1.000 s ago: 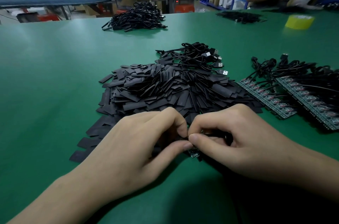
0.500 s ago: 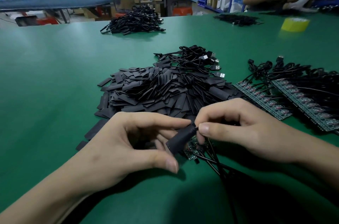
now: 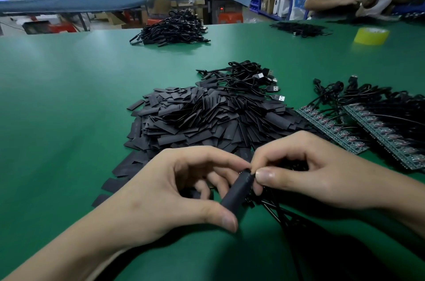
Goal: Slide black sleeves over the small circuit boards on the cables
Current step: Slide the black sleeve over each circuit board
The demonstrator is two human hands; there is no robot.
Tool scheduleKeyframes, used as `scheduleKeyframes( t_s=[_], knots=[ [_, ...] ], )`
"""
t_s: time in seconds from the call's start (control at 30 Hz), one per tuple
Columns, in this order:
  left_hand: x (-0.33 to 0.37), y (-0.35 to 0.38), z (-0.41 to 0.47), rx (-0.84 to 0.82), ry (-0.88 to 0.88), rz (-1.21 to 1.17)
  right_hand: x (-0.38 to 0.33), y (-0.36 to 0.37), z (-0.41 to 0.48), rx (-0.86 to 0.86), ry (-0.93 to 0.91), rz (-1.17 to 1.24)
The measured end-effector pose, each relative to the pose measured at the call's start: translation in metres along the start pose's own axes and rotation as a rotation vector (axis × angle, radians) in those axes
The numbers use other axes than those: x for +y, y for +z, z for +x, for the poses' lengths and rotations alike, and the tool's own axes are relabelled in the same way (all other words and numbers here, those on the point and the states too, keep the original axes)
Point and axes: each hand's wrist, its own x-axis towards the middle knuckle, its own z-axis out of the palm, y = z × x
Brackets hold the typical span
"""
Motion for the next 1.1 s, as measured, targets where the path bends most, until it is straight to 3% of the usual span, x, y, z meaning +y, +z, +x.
scheduleKeyframes(
  t_s=[0.1, 0.17, 0.27, 0.33, 0.5, 0.73, 0.83, 0.93, 1.1],
  knots=[
    [-0.002, 0.001, -0.001, 0.161, 0.06, 0.085, 0.0, -0.014, 0.0, 0.096, 0.025, 0.003],
    [-0.003, -0.002, -0.002, 0.294, 0.145, 0.309, 0.003, -0.035, 0.001, 0.267, 0.076, 0.015],
    [-0.005, -0.005, -0.002, 0.329, 0.241, 0.675, 0.013, -0.076, 0.023, 0.521, 0.198, -0.235],
    [-0.007, -0.004, -0.001, 0.288, 0.276, 0.798, 0.021, -0.101, 0.054, 0.569, 0.27, -0.468],
    [-0.005, -0.005, -0.001, 0.276, 0.255, 0.916, 0.057, -0.132, 0.152, 0.537, 0.335, -0.777],
    [-0.004, -0.011, -0.003, 0.265, 0.131, 1.134, 0.089, -0.114, 0.227, 0.389, 0.327, -0.879],
    [-0.005, -0.01, -0.002, 0.249, 0.114, 1.126, 0.077, -0.1, 0.22, 0.393, 0.274, -0.922],
    [-0.004, -0.006, -0.001, 0.232, 0.134, 1.128, 0.049, -0.082, 0.184, 0.407, 0.104, -0.83],
    [-0.003, 0.004, 0.0, 0.209, 0.143, 1.129, 0.004, -0.037, 0.075, 0.07, -0.047, -0.602]
  ],
)
